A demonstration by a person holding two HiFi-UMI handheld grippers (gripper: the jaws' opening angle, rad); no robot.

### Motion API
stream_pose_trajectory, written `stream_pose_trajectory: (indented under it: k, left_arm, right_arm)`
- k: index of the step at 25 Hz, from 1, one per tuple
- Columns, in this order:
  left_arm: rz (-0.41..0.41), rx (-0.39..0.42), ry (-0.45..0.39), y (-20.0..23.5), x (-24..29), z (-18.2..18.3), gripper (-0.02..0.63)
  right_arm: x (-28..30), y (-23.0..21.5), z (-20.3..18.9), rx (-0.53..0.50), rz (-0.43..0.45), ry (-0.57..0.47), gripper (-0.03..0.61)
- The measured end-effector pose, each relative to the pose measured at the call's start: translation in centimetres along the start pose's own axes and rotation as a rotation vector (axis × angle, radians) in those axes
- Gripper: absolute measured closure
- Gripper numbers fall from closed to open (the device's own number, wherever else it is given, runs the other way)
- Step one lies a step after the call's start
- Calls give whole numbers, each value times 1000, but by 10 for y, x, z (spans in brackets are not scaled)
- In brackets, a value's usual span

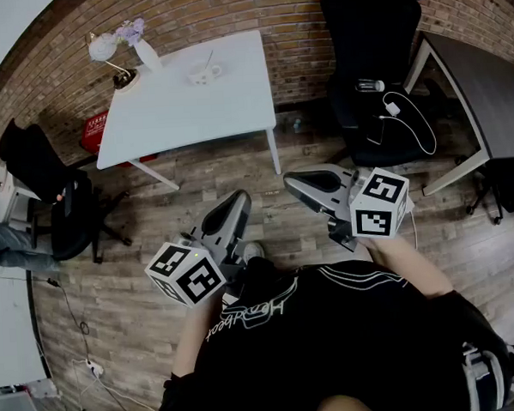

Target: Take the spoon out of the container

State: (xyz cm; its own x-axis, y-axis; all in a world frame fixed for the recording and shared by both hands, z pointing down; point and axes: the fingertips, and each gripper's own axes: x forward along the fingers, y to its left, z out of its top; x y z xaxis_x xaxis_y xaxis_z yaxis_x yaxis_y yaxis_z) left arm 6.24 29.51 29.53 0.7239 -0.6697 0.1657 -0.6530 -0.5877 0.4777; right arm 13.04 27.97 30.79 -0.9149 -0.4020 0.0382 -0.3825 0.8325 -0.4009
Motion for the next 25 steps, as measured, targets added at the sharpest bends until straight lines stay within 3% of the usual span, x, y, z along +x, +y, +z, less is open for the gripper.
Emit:
stream_pose_trajectory:
  k: [10, 15, 25]
  left_arm:
    - [-6, 15, -1, -9, 1, 3, 604]
    - [-3, 35, 9, -14, 1, 4, 604]
    - [-3, 5, 26, 26, 22, 16, 604]
  right_arm:
    - [-4, -2, 1, 0, -27, 14, 581]
    - [-4, -1, 2, 25, 4, 4, 581]
    - [21, -39, 10, 59, -12, 7, 581]
